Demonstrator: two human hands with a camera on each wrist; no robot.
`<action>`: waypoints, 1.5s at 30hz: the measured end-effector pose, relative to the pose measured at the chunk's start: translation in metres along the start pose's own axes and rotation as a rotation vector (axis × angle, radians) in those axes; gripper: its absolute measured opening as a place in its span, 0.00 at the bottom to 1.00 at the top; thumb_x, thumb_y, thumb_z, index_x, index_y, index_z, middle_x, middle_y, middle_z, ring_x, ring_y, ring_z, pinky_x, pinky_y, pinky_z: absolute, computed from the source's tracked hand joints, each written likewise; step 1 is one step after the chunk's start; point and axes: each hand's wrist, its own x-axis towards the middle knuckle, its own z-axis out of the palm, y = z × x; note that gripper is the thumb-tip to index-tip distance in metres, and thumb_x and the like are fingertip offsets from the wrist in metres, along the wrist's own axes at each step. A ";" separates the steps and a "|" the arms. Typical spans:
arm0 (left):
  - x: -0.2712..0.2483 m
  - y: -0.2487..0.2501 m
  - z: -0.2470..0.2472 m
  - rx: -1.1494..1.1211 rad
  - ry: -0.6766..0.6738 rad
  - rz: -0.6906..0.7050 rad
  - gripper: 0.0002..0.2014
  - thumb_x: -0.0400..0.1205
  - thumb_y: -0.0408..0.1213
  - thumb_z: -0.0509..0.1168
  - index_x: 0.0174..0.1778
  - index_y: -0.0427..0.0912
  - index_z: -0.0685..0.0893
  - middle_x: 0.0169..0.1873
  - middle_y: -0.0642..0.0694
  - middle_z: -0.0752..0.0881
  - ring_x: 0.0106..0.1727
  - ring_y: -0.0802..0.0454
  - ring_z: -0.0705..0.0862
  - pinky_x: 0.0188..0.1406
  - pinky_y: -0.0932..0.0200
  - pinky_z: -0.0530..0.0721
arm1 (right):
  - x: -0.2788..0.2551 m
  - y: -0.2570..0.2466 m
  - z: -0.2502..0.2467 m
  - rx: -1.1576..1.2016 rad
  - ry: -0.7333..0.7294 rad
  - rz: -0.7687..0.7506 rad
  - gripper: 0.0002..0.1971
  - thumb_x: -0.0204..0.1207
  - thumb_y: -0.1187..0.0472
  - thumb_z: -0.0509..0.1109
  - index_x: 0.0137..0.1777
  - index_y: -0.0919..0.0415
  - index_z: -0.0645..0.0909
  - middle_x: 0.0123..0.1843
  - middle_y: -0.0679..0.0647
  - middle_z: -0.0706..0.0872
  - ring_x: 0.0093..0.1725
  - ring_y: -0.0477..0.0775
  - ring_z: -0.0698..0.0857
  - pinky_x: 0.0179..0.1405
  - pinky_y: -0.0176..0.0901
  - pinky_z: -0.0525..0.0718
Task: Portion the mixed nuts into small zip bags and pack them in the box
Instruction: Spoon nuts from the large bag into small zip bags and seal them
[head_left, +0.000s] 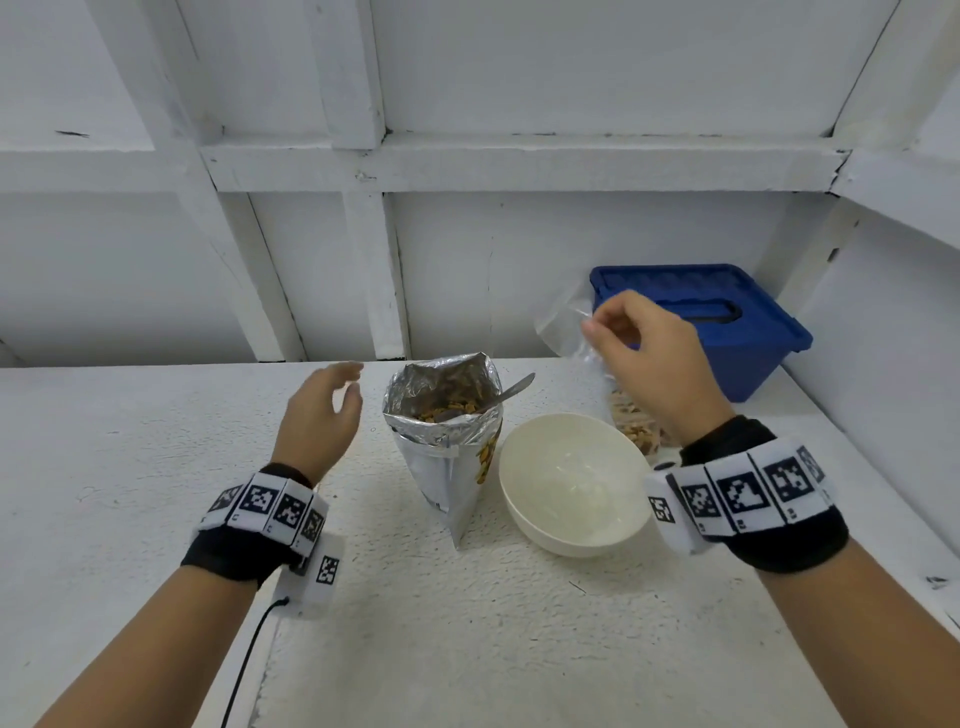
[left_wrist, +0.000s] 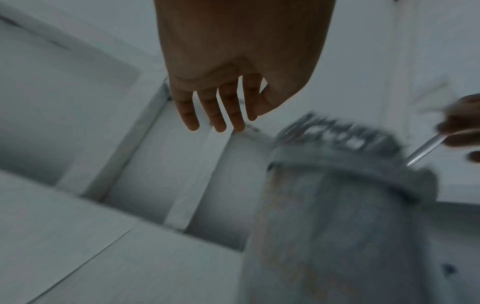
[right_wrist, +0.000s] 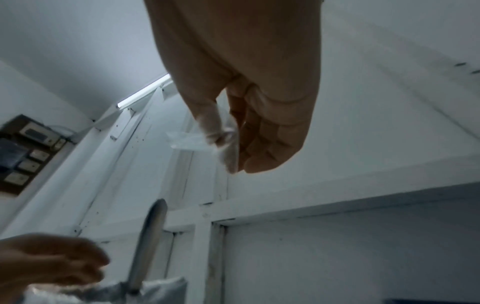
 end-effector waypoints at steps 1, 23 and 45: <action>0.003 0.016 -0.005 -0.042 0.028 0.048 0.12 0.83 0.31 0.60 0.61 0.37 0.82 0.57 0.44 0.85 0.60 0.47 0.81 0.57 0.61 0.72 | 0.003 -0.008 0.002 0.038 -0.008 -0.018 0.04 0.79 0.59 0.67 0.44 0.57 0.78 0.38 0.41 0.80 0.38 0.34 0.78 0.39 0.18 0.74; -0.011 0.103 -0.029 -0.271 -0.214 0.371 0.34 0.59 0.62 0.72 0.57 0.47 0.76 0.49 0.63 0.79 0.51 0.77 0.77 0.46 0.84 0.71 | -0.014 -0.049 0.039 0.292 -0.192 -0.100 0.01 0.79 0.59 0.66 0.48 0.54 0.79 0.42 0.39 0.82 0.43 0.29 0.80 0.42 0.18 0.74; -0.016 0.093 -0.034 0.124 -0.216 0.491 0.41 0.61 0.73 0.62 0.62 0.47 0.75 0.50 0.58 0.73 0.41 0.56 0.80 0.32 0.66 0.76 | -0.011 -0.054 0.046 0.417 -0.556 0.050 0.18 0.72 0.76 0.62 0.45 0.55 0.87 0.35 0.62 0.76 0.36 0.53 0.74 0.40 0.44 0.79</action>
